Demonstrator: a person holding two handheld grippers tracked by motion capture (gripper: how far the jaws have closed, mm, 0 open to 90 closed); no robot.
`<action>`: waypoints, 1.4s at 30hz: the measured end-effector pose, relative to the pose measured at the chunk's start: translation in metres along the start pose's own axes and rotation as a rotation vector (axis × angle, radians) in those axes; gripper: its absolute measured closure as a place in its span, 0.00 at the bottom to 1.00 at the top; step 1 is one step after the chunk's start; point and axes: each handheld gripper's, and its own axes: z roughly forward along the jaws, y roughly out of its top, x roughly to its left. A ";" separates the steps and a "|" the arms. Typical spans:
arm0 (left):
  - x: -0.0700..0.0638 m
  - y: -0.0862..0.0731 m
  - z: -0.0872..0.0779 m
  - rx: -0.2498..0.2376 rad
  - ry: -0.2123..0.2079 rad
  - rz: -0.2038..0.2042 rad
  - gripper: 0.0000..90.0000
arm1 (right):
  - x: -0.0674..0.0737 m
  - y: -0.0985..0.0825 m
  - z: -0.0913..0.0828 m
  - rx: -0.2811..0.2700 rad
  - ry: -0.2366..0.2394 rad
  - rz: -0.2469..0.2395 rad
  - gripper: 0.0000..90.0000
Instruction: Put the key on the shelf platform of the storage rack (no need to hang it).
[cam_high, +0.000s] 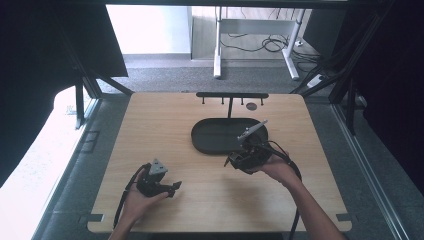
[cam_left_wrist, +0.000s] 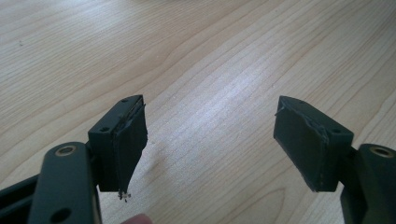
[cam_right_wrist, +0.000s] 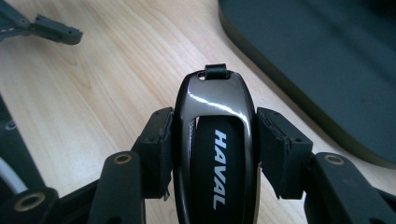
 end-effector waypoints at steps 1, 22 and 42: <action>0.000 0.000 0.000 0.002 -0.001 0.002 0.29 | 0.000 0.001 0.000 0.001 -0.005 -0.004 0.55; 0.000 0.000 0.002 0.021 0.001 0.012 0.29 | -0.017 0.018 0.000 -0.012 -0.027 0.007 0.55; -0.002 -0.001 0.003 0.030 -0.003 0.011 0.29 | -0.042 0.038 0.008 -0.010 -0.030 0.031 0.55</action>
